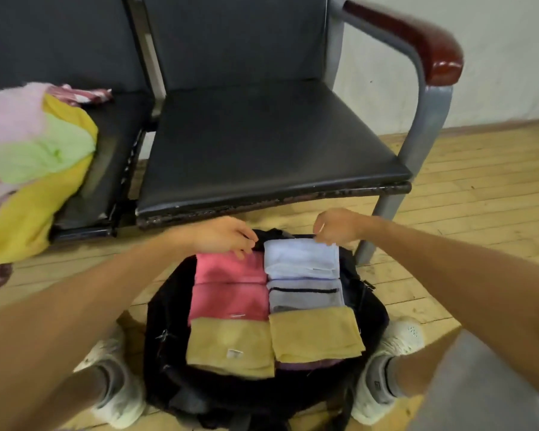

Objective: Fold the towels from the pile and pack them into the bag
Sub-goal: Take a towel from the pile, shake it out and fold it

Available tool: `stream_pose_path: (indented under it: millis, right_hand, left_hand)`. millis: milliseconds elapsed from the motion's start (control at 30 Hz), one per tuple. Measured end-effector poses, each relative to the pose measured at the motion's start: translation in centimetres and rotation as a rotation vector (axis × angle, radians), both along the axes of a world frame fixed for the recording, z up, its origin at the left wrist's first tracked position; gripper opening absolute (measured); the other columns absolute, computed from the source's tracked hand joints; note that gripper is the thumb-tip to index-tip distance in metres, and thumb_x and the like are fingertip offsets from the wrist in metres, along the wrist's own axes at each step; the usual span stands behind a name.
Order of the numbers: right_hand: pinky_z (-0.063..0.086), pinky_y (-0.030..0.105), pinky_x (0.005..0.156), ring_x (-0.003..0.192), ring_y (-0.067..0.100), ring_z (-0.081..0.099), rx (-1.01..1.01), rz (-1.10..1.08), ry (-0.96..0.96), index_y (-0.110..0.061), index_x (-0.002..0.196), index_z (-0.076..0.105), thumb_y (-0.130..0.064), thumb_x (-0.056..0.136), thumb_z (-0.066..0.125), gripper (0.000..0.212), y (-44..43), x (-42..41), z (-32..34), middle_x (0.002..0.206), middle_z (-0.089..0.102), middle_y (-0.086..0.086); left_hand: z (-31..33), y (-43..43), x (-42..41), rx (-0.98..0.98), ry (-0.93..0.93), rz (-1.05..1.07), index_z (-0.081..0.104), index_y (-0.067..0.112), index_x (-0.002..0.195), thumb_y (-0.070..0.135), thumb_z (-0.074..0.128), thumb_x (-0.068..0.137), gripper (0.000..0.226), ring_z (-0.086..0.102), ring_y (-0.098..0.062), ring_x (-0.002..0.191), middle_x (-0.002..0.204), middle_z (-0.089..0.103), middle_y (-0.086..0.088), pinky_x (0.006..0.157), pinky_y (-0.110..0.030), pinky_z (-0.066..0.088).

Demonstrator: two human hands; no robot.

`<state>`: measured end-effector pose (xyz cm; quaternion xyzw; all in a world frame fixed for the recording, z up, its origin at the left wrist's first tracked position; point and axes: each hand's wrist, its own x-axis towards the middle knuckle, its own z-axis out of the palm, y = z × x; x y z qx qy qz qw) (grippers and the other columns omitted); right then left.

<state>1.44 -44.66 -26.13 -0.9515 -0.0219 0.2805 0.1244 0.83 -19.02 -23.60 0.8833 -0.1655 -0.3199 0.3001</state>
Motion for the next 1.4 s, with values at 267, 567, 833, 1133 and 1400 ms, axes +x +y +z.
stream_pose_path:
  millis: [267, 567, 833, 1133, 1400]
  right_hand:
    - [0.060, 0.029, 0.075, 0.084, 0.023, 0.073, 0.460, 0.040, -0.149, -0.006, 0.105, 0.068, -0.013, 0.097, 0.057, 0.016, 8.2, -0.5, 9.9, 0.097, 0.073, 0.009]
    - [0.058, 0.025, 0.069, 0.075, 0.013, 0.066, 0.726, 0.101, -0.345, -0.011, 0.095, 0.068, -0.009, 0.095, 0.057, 0.012, 22.4, 3.8, 11.1, 0.088, 0.071, 0.005]
    - [0.056, 0.022, 0.061, 0.074, 0.011, 0.065, 0.947, 0.003, -0.320, -0.012, 0.097, 0.071, -0.008, 0.093, 0.061, 0.011, 32.1, 6.2, 7.3, 0.090, 0.071, 0.006]
    - [0.053, 0.021, 0.063, 0.078, 0.012, 0.068, 0.932, 0.016, -0.316, -0.020, 0.095, 0.070, -0.012, 0.092, 0.062, 0.012, 34.7, 6.6, 5.8, 0.092, 0.073, 0.003]
    - [0.055, 0.022, 0.063, 0.079, 0.012, 0.066, 0.911, 0.029, -0.260, -0.015, 0.105, 0.068, -0.012, 0.092, 0.061, 0.014, 35.8, 7.6, 6.3, 0.096, 0.070, 0.005]
  left_hand:
    - [7.7, 7.0, -1.4, -0.242, -0.211, 0.214, 0.065, 0.017, 0.108, 0.012, 0.052, 0.098, 0.017, 0.071, -0.016, 0.091, 0.098, 0.073, -0.004, 0.083, -0.028, 0.056]
    - [7.9, 21.0, -0.7, -0.067, -0.549, 0.480, 0.066, 0.020, 0.100, 0.007, 0.059, 0.093, 0.016, 0.062, -0.015, 0.090, 0.092, 0.067, 0.001, 0.081, -0.025, 0.048]
    - [6.8, 28.1, -1.3, 0.197, -0.642, 0.727, 0.063, 0.013, 0.114, 0.023, 0.050, 0.099, 0.022, 0.059, -0.022, 0.101, 0.108, 0.060, -0.005, 0.078, -0.024, 0.038]
    - [3.9, 29.6, -0.8, 0.332, -0.491, 0.743, 0.059, 0.009, 0.102, 0.029, 0.060, 0.094, 0.021, 0.055, -0.025, 0.090, 0.098, 0.059, -0.010, 0.069, -0.031, 0.040]
    - [4.7, 28.1, 0.6, 0.002, -0.582, 0.908, 0.034, 0.014, 0.064, 0.016, 0.044, 0.092, 0.029, 0.030, -0.015, 0.059, 0.062, 0.032, -0.002, 0.056, -0.029, 0.025]
